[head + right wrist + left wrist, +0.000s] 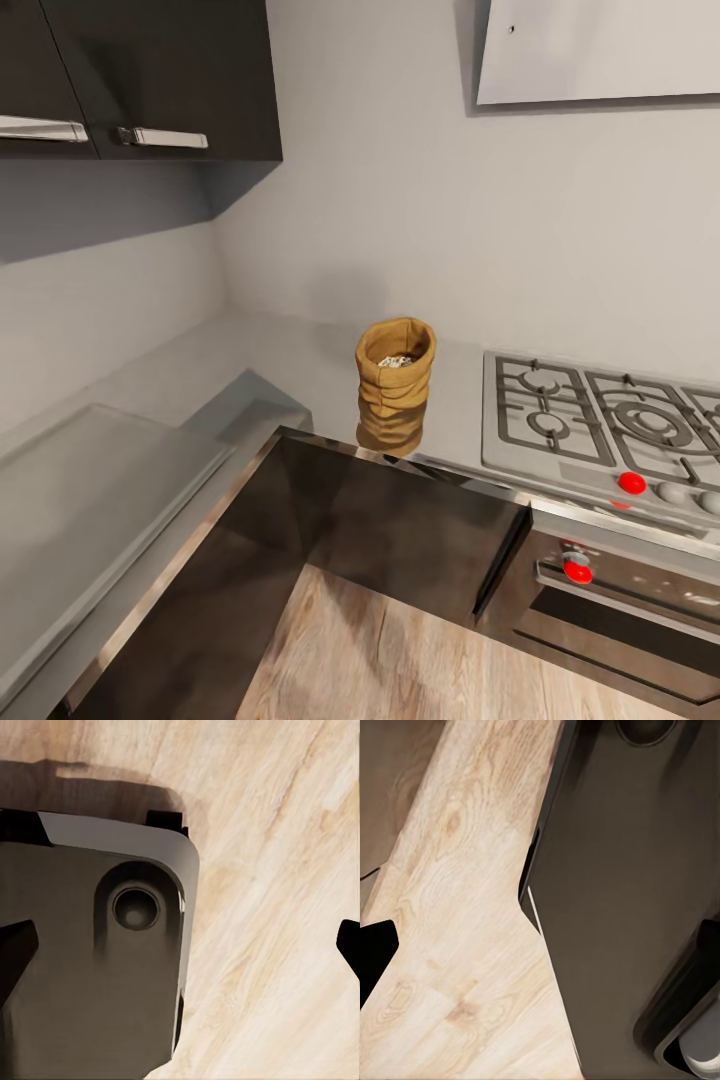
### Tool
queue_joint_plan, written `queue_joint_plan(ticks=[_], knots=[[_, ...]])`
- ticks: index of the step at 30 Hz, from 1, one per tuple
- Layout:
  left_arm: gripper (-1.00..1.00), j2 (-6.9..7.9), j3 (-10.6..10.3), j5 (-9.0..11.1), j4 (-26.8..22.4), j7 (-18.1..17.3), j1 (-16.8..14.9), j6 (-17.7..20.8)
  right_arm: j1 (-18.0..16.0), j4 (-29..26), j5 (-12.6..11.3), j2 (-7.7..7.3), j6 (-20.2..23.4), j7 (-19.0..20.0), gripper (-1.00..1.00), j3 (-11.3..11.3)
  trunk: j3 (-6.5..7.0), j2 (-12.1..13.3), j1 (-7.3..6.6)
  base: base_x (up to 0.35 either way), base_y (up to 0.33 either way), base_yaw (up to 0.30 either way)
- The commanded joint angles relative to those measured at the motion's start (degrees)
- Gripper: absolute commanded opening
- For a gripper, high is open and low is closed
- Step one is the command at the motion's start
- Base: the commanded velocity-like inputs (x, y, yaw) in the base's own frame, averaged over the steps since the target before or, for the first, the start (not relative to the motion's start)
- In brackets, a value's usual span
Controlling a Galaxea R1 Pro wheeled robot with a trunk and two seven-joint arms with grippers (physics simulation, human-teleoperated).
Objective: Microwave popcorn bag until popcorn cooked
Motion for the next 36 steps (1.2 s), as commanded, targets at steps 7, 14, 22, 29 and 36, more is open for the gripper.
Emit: queue_joint_plan(ticks=[7, 14, 22, 29, 36], knots=[[1.0, -0.07, -0.12, 0.02, -0.04, 0.15, -0.01, -0.2, -0.03, -24.87, 2.22, 6.01, 18.59, 1.29, 1.0, 2.35, -0.05, -0.03, 0.0, 0.0, 0.0, 0.0], [1.0, -0.07, -0.06, 0.04, -0.04, 0.18, -0.01, -0.28, -0.02, -54.84, 1.99, 12.87, 43.69, 7.91, 1.0, 13.73, -0.05, -0.03, 0.0, 0.0, 0.0, 0.0], [1.0, -0.03, -0.04, 0.25, -0.12, 0.18, -0.01, -0.29, -0.76, -78.76, 1.6, 14.91, 62.44, 19.61, 1.0, 25.26, -0.05, -0.03, 0.0, 0.0, 0.0, 0.0], [1.0, -0.09, -0.04, 0.28, -0.09, 0.18, -0.01, -0.29, -13.92, -80.53, 1.54, 14.91, 62.44, 22.23, 1.0, 26.79, -0.05, -0.03, 0.0, 0.0, 0.0, 0.0], [1.0, -0.11, -0.04, 0.28, -0.04, 0.18, -0.01, -0.28, -29.2, -79.82, 1.85, 14.91, 62.44, 22.04, 1.0, 26.78, -0.05, -0.03, 0.0, 0.0, 0.0, 0.0]])
